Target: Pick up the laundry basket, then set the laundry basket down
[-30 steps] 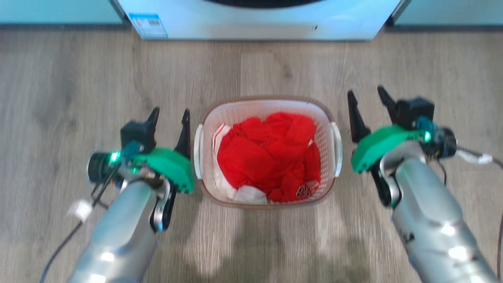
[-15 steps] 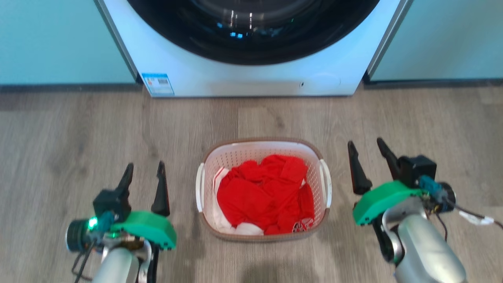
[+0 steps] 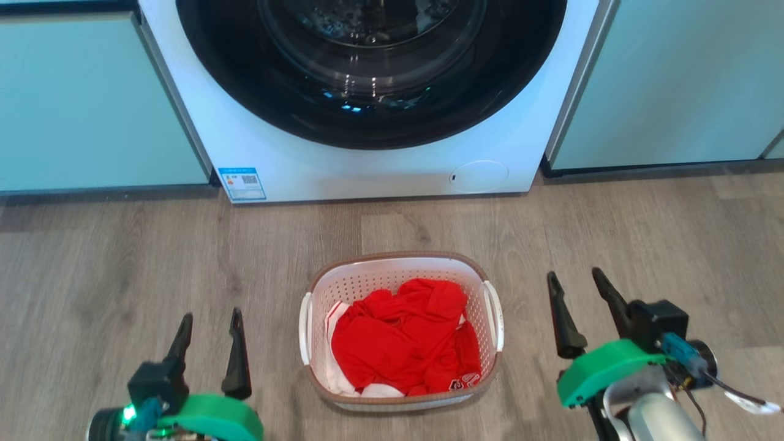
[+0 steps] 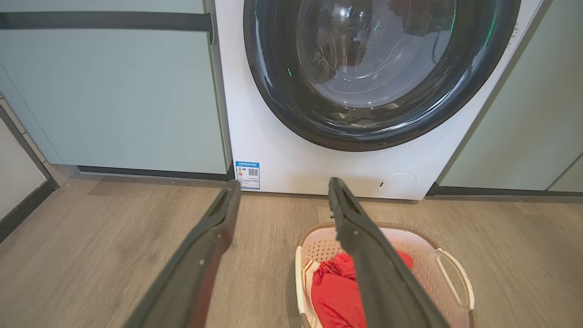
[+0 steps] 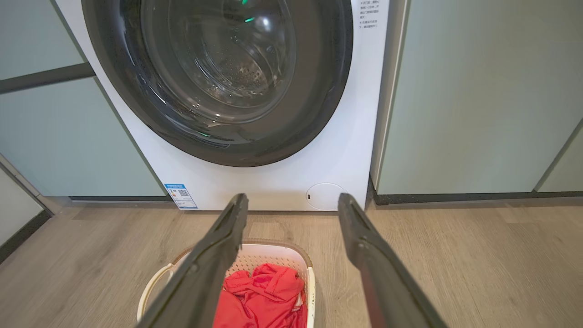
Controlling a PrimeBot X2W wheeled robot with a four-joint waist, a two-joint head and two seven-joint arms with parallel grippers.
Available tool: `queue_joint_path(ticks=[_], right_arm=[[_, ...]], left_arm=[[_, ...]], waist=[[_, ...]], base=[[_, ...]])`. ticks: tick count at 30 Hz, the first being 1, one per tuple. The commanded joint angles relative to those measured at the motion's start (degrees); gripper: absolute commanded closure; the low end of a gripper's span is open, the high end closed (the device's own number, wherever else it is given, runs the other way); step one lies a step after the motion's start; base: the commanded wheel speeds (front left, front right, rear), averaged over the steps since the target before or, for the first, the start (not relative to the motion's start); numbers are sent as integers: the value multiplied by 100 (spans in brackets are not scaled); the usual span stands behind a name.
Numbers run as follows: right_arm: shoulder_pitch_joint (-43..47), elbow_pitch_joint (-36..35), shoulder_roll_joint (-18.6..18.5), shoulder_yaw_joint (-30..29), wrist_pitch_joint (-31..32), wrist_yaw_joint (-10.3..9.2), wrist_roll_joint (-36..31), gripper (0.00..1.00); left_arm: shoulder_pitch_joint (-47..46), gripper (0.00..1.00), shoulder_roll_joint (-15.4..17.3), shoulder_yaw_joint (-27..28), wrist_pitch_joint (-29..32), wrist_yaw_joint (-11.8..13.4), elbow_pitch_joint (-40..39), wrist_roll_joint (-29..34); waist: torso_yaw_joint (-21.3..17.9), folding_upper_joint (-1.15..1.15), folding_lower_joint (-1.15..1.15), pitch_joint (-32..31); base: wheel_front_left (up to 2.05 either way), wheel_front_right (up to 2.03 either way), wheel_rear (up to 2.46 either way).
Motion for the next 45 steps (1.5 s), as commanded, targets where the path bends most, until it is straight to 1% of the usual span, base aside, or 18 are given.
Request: queue_joint_path(ticks=[1,6,16,38,39,43,45], right_arm=[[-65,-241,40,67,-76,16,-73,0],[91,-391,40,-65,-76,16,-76,0],[163,-482,40,-150,-76,16,-65,0],[95,-505,40,-231,-77,16,-81,0],[232,-298,54,-336,0,0,-44,100],[306,21,84,-322,11,0,-15,100],[306,5,79,-331,33,0,116,100]], left_arm=[[-95,0,-37,244,-54,-16,-248,94],[75,0,-72,371,-54,-103,-321,91],[103,0,-125,470,-54,-247,-437,125],[42,0,-161,536,-55,-319,-581,282],[301,100,-127,339,0,-305,-368,237],[351,100,-131,324,30,-303,-24,208],[331,100,-129,335,56,-314,-25,72]], waist=[[-16,0,1,-33],[-19,0,1,-97],[-8,0,1,-140],[-29,0,1,-86],[-30,0,1,-84],[-30,0,1,-83],[-29,0,1,-83]], base=[[0,0,0],[0,0,0],[0,0,0],[0,0,0],[0,0,0],[0,0,0],[0,0,0]])
